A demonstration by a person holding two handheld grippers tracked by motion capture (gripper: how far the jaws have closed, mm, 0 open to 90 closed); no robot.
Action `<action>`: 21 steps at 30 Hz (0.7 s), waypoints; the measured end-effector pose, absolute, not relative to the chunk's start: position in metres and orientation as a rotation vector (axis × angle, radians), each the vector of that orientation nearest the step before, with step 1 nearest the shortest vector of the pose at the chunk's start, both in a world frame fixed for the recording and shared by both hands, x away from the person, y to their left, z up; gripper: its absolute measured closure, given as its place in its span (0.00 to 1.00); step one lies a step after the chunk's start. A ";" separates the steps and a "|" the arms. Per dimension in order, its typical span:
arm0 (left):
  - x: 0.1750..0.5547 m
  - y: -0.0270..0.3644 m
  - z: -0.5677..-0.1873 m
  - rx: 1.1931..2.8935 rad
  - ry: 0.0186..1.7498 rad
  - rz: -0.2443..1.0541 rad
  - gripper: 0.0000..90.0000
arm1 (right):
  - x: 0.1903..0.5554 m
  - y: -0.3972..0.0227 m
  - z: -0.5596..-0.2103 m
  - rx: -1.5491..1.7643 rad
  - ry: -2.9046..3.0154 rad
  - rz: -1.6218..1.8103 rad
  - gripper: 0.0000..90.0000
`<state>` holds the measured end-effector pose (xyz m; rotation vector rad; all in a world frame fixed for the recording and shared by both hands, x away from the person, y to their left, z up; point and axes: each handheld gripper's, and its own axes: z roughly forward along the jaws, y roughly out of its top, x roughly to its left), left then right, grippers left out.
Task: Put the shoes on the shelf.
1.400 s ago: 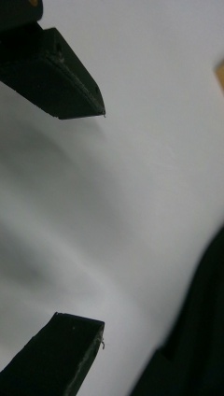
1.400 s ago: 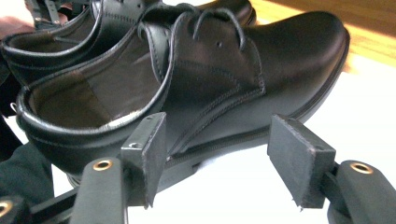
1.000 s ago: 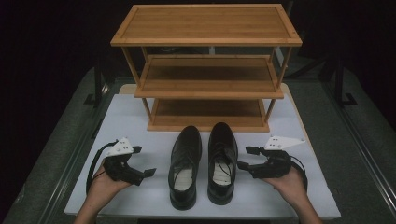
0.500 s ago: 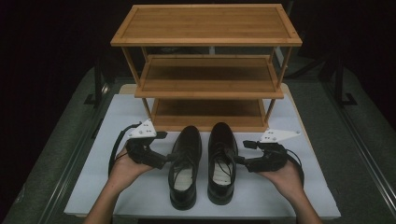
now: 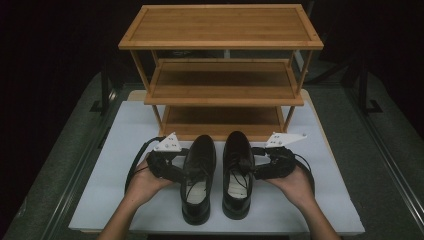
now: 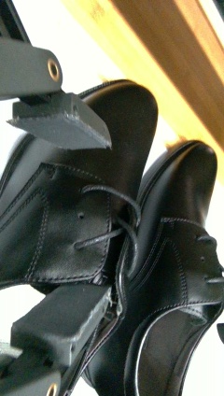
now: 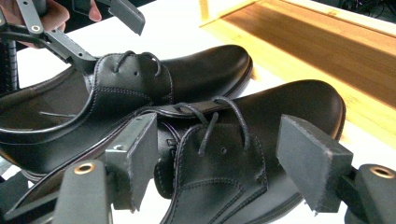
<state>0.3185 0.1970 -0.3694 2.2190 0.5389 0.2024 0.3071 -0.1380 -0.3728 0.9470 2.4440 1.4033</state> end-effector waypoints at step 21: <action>0.313 0.195 -0.375 2.255 0.552 0.121 0.60 | 0.307 -0.127 -0.389 0.960 2.556 1.269 0.61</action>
